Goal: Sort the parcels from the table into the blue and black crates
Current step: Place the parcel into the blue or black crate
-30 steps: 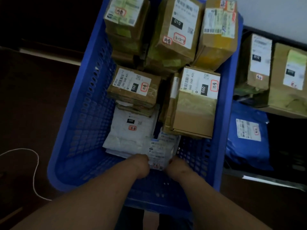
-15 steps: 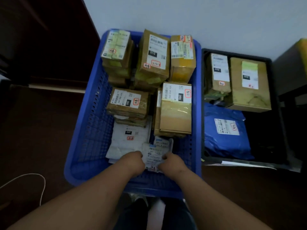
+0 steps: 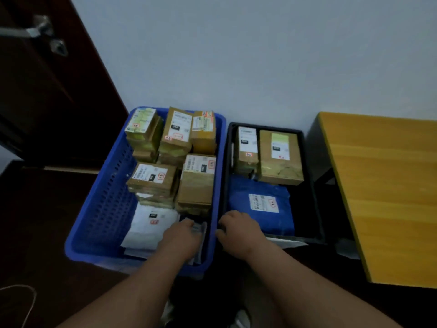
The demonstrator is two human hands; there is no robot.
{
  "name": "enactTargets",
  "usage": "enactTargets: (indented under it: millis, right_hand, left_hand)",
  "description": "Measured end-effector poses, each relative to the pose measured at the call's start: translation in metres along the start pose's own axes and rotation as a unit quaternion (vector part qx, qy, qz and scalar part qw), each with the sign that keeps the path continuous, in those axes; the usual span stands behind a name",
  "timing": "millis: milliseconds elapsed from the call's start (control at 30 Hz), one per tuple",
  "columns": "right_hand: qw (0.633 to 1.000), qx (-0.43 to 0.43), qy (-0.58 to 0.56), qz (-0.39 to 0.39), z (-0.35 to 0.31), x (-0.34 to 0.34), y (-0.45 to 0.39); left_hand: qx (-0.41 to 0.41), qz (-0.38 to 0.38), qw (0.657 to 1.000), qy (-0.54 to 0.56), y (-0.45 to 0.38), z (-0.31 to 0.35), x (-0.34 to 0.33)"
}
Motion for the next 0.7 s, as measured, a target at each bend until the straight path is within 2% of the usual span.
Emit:
enactTargets:
  millis: [200,333,467,700]
  right_hand:
    - [0.997,-0.055,0.0,0.054,0.055,0.035,0.051]
    - [0.992,-0.098,-0.017,0.077,0.082,0.05,0.079]
    - [0.985,-0.133,-0.035,0.107,0.108,0.071,0.101]
    - [0.966,-0.175,-0.096,0.165,0.164,0.097,0.145]
  left_hand:
    - [-0.068,0.037,0.996,-0.043,0.027,0.065,-0.002]
    - [-0.118,0.049,0.985,-0.114,0.035,0.097,-0.002]
    - [-0.167,0.067,0.975,-0.133,0.042,0.127,-0.002]
    - [-0.218,0.047,0.957,-0.184,0.049,0.196,-0.023]
Point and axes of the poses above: each hand's wrist, its own y-axis away from the middle knuckle, its own x-axis out of the back of the hand, z = x × y, the point moved 6 cm from there along -y, towards the middle knuckle, and after that the axes turned 15 degrees about -y, right-handed, at the moved point
